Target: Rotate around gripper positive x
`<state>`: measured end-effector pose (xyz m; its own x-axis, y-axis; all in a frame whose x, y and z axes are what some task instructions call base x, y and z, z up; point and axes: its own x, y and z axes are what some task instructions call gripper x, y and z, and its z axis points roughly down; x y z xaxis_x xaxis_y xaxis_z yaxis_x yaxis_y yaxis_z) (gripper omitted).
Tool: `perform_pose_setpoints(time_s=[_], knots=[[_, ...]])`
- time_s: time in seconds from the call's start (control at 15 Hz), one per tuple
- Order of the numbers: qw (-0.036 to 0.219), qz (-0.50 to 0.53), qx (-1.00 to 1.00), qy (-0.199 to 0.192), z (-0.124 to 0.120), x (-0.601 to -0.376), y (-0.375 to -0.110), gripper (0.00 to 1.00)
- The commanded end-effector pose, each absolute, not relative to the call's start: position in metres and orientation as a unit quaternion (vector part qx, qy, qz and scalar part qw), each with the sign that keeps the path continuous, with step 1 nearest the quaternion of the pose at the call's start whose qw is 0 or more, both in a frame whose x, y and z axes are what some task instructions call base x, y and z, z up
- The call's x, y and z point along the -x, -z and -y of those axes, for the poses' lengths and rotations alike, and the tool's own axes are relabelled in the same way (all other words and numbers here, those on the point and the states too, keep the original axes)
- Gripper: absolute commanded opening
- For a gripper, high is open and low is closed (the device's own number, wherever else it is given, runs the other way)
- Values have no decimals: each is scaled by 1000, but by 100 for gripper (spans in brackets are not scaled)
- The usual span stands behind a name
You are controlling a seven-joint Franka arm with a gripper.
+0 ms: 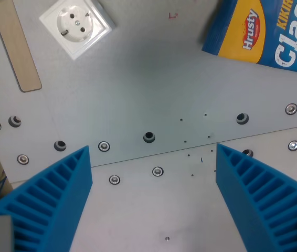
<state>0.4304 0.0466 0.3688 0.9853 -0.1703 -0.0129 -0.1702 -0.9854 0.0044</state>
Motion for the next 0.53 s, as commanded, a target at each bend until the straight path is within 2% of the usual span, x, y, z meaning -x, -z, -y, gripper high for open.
perform_pose_setpoints(time_s=[0.07,0.53], knots=[[-5,86,-996,3,-47,-430,-371,100],[-52,86,-995,-1,-47,-430,-371,100]])
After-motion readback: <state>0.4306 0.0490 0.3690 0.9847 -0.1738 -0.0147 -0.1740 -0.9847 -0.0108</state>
